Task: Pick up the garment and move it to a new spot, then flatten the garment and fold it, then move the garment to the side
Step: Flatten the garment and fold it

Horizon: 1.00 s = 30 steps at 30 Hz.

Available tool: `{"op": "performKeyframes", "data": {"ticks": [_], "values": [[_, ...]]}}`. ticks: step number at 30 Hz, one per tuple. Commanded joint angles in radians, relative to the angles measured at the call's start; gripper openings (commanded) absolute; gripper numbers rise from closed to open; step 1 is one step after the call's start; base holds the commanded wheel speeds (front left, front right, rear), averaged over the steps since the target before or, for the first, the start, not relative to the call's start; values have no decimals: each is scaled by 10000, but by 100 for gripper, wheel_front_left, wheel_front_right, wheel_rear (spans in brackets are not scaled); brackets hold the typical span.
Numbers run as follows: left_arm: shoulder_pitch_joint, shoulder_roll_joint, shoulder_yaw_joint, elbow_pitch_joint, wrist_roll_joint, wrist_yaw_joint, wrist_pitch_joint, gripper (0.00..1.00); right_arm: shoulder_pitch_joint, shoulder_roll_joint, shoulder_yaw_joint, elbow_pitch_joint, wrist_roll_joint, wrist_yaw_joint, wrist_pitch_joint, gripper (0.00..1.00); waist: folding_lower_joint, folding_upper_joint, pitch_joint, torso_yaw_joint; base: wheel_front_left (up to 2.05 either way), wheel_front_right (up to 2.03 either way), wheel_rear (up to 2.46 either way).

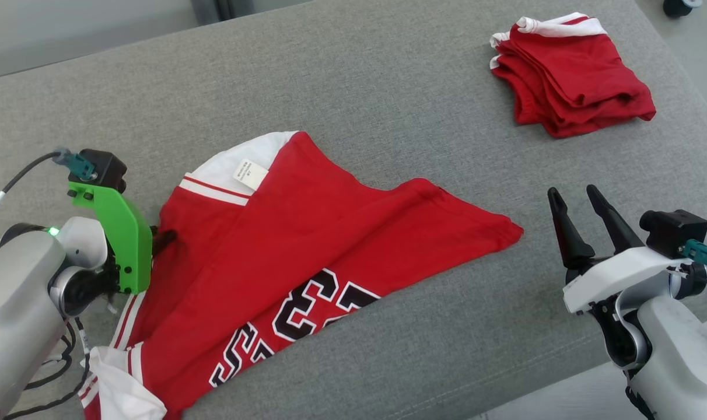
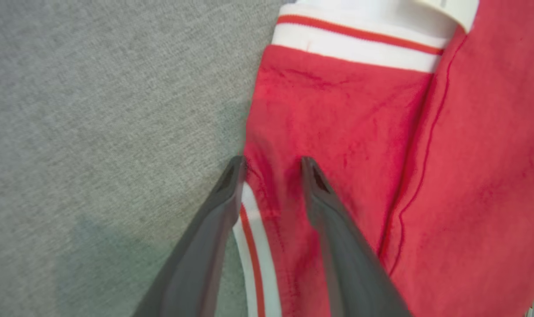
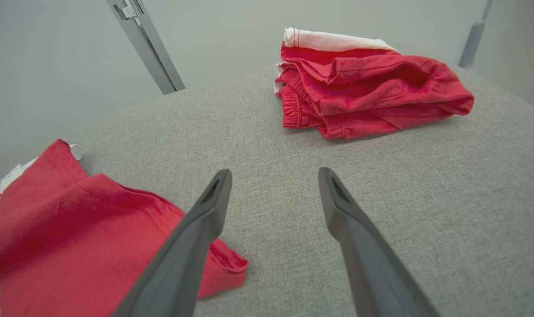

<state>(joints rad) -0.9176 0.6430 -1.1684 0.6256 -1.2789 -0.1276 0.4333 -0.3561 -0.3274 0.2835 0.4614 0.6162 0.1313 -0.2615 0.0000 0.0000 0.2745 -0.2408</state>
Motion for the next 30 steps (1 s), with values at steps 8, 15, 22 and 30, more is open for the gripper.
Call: {"op": "performKeyframes", "data": {"ticks": [8,15,22,30], "values": [[-719,263,653,299,-168,-41,-1356,0,-135,1,-26,-134,-52,-12,-44,100,0,0,56,194,0,0,0],[-1349,468,1498,1161,-208,442,-2659,0,-183,-82,-62,-249,-46,-12,-43,100,0,0,377,47,0,0,0],[-1148,42,1613,2173,-193,455,-3371,100,-184,-2,-69,-200,-53,-12,-45,100,0,0,409,34,0,0,0],[-723,320,939,2342,-380,55,-1579,100,30,-102,-48,-128,-134,-12,-46,100,0,0,-5,397,0,0,0]]}}
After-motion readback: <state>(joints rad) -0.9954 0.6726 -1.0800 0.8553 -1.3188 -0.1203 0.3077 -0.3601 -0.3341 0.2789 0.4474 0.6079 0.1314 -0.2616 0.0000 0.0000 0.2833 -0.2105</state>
